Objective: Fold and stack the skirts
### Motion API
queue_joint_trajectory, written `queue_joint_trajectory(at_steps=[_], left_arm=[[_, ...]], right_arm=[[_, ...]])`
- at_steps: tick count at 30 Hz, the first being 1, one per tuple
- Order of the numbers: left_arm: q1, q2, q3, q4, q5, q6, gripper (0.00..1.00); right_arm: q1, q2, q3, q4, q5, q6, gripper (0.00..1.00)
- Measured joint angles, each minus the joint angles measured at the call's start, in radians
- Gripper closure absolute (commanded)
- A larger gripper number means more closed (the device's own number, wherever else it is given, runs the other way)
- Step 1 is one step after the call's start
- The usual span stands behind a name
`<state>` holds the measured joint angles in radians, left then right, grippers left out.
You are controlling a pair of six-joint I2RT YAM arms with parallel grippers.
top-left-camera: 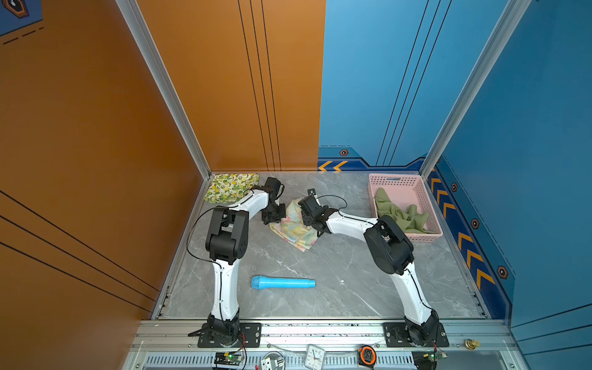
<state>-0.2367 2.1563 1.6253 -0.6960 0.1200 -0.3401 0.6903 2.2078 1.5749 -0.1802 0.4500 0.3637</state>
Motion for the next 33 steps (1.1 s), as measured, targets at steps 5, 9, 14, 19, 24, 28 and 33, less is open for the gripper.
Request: queue_joint_trajectory(at_steps=[5, 9, 14, 19, 24, 28, 33], left_arm=[[0.0, 0.001, 0.001, 0.0, 0.0, 0.0, 0.94], [0.0, 0.003, 0.006, -0.002, 0.002, 0.002, 0.83], [-0.007, 0.006, 0.013, -0.003, 0.007, 0.0, 0.79], [-0.007, 0.006, 0.013, -0.003, 0.011, 0.0, 0.79], [-0.007, 0.007, 0.014, -0.004, 0.011, 0.0, 0.8], [-0.007, 0.007, 0.014, -0.005, 0.011, 0.0, 0.8], [-0.007, 0.007, 0.014, -0.005, 0.011, 0.0, 0.82]], right_arm=[[-0.127, -0.114, -0.118, 0.008, -0.008, 0.0, 0.23], [-0.172, -0.156, -0.135, 0.019, -0.052, -0.001, 0.24], [-0.118, -0.159, -0.077, 0.029, -0.157, -0.03, 0.24], [-0.04, -0.085, 0.127, 0.038, -0.228, -0.058, 0.23], [-0.001, 0.052, 0.303, 0.039, -0.265, -0.08, 0.23], [0.0, 0.175, 0.412, 0.027, -0.264, -0.097, 0.23], [-0.013, 0.296, 0.507, -0.018, -0.235, -0.107, 0.23]])
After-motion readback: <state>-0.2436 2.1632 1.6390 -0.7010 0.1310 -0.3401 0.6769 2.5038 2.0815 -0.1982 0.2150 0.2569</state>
